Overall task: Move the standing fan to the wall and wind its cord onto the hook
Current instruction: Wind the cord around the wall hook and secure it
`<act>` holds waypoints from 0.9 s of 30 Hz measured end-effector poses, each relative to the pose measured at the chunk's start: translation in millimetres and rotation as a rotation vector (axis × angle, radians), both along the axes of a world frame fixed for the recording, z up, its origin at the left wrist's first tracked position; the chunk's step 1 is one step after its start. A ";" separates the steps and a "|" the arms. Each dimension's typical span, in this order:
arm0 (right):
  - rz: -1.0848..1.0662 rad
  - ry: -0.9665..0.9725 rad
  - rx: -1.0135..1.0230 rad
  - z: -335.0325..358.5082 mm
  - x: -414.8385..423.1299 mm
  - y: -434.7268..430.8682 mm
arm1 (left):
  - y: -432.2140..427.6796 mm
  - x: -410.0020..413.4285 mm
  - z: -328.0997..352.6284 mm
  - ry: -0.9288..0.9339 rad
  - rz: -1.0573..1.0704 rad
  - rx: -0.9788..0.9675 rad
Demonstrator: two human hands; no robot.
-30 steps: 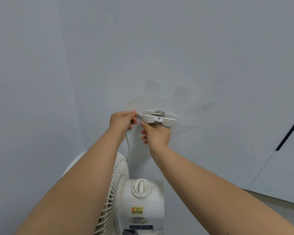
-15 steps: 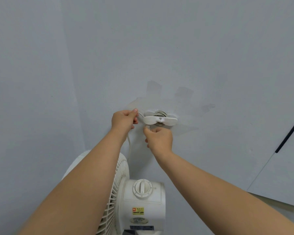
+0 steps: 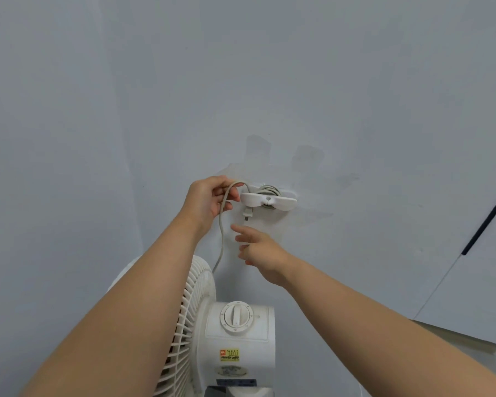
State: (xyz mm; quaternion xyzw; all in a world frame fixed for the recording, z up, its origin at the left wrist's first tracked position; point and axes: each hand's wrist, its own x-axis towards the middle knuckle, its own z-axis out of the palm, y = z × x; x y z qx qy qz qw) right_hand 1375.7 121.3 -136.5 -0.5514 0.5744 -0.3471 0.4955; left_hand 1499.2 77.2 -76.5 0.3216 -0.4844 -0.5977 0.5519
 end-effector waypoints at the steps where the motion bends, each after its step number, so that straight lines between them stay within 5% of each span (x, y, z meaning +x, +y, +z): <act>1: 0.039 -0.002 0.014 1.2 2.9 -0.4 | 0.8 0.6 -0.1 0.004 -0.008 0.002; 6: 0.152 -0.023 0.008 10.3 10.7 5.7 | -1.3 2.4 -2.6 0.008 -0.017 0.018; 17: -0.370 -0.133 -0.439 52.1 -37.5 7.8 | 1.6 2.0 -5.4 -0.041 -0.001 0.001; 27: -0.700 0.235 -0.574 50.1 -82.6 14.7 | 2.1 5.5 -7.0 -0.053 -0.038 0.009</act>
